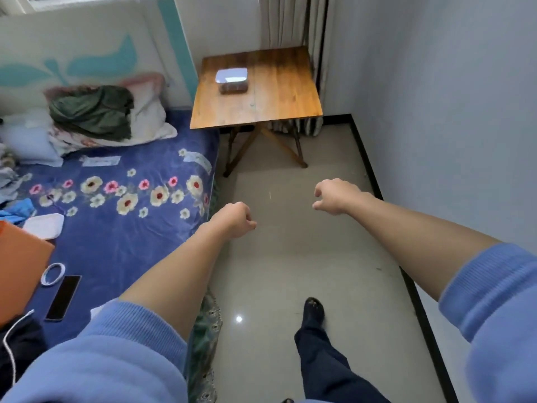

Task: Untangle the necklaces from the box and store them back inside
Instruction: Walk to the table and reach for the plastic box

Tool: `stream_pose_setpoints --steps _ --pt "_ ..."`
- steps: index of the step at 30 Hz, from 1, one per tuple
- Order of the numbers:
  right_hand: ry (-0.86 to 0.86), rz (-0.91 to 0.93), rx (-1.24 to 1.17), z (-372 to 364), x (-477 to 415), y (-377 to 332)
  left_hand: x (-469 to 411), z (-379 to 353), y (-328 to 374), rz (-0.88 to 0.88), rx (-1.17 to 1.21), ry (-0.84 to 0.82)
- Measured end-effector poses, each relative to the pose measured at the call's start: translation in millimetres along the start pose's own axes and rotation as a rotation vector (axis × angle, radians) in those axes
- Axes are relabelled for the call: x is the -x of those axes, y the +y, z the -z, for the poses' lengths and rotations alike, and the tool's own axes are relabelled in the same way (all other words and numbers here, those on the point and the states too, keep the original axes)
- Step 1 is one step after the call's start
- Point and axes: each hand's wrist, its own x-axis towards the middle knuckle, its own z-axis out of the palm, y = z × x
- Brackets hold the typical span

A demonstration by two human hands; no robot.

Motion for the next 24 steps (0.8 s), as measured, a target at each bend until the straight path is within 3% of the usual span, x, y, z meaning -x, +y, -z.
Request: stream_pose_setpoints --steps 14,24 --pt "-0.078 0.178 0.033 118 -278 -61 -221 127 -42 0.147 0.131 0.032" --pt "-0.065 0.094 0.020 184 -455 -114 -397 239 -100 0.120 0.172 0.036"
